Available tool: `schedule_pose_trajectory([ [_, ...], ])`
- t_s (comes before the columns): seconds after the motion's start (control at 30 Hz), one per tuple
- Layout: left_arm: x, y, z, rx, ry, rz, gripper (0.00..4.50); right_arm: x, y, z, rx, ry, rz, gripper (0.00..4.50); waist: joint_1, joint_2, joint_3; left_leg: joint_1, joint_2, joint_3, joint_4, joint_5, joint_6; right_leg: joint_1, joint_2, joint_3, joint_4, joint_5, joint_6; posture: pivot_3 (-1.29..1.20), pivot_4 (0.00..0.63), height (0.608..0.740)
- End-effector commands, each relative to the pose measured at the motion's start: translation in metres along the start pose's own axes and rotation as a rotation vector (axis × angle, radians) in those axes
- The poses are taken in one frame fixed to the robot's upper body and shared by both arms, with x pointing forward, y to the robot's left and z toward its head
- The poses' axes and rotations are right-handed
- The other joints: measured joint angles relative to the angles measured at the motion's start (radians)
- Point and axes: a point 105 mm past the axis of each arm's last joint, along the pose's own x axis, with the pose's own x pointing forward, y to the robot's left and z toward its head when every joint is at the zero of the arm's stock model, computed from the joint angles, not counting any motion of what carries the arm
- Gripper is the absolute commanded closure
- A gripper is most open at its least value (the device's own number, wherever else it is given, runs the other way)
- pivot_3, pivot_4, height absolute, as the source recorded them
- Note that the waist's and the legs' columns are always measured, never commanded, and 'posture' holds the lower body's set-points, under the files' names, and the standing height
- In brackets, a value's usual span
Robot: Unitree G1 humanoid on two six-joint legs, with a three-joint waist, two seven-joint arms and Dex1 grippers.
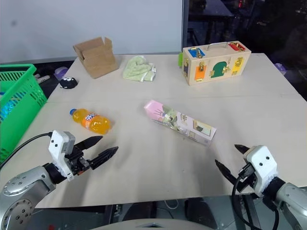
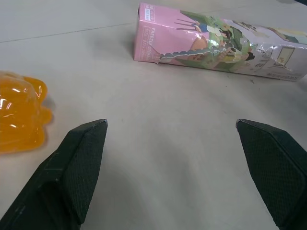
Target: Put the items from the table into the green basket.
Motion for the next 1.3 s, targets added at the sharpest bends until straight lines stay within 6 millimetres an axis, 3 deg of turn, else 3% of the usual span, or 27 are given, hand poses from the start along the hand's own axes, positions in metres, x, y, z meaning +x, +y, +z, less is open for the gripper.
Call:
schedule_pose_trajectory([
  [0.03, 0.004, -0.002, 0.001, 0.038, -0.035, -0.037, 0.03, 0.011, -0.002, 0.015, -0.059, -0.062, 0.023, 0.00, 0.000, 0.000, -0.002, 0.000, 0.000, 0.000, 0.000, 0.000, 0.000, 0.000, 0.000, 0.000, 0.000, 0.000, 0.000, -0.01, 0.000, 0.740],
  [0.4, -0.005, -0.019, 0.011, 0.154, -0.107, -0.180, 0.03, 0.078, 0.001, 0.050, -0.192, 0.005, 0.236, 0.00, 0.007, -0.001, -0.022, 0.003, 0.000, 0.003, 0.000, 0.000, 0.000, 0.002, 0.001, 0.003, 0.001, 0.001, 0.000, 0.04, 0.000, 0.740],
  [0.6, -0.006, -0.032, 0.018, 0.235, -0.117, -0.252, 0.03, 0.128, -0.015, 0.060, -0.289, 0.183, 0.236, 0.00, 0.008, 0.000, -0.024, 0.002, 0.001, 0.005, 0.000, 0.000, 0.000, 0.001, 0.001, 0.003, 0.001, 0.002, -0.002, 0.10, 0.000, 0.740],
  [0.83, -0.001, -0.042, 0.034, 0.242, -0.166, -0.268, 0.03, 0.135, -0.013, 0.052, -0.248, 0.301, 0.326, 0.00, 0.054, -0.001, -0.025, -0.001, 0.000, 0.000, 0.000, 0.000, 0.001, -0.001, 0.001, -0.001, 0.001, 0.006, -0.002, 0.14, 0.000, 0.740],
  [0.97, 0.007, -0.048, 0.041, 0.195, -0.187, -0.259, 0.03, 0.140, -0.008, 0.067, -0.133, 0.272, 0.371, 0.00, 0.060, -0.001, -0.025, -0.001, 0.000, -0.001, 0.000, 0.000, 0.001, 0.000, 0.001, -0.002, 0.002, 0.006, -0.002, 0.16, 0.000, 0.740],
  [1.07, 0.017, -0.040, 0.046, 0.202, -0.187, -0.208, 0.03, 0.140, -0.007, 0.072, -0.118, 0.270, 0.385, 0.00, 0.060, 0.000, -0.025, 0.000, 0.000, -0.002, 0.000, 0.000, 0.001, 0.000, 0.001, -0.003, 0.003, 0.006, -0.002, 0.16, 0.000, 0.740],
  [1.17, 0.026, -0.042, 0.055, 0.195, -0.203, -0.221, 0.03, 0.140, -0.007, 0.064, -0.154, 0.304, 0.390, 0.00, 0.066, 0.000, -0.026, 0.000, 0.000, -0.003, 0.000, 0.000, 0.001, 0.000, 0.002, -0.004, 0.003, 0.006, -0.002, 0.15, 0.000, 0.740],
  [1.3, 0.030, -0.056, 0.053, 0.186, -0.168, -0.300, 0.03, 0.151, -0.008, 0.046, -0.204, 0.358, 0.360, 0.00, 0.065, 0.000, -0.027, 0.000, 0.000, -0.002, 0.001, 0.000, 0.001, 0.000, 0.001, -0.004, 0.003, 0.006, -0.002, 0.15, 0.000, 0.740],
])
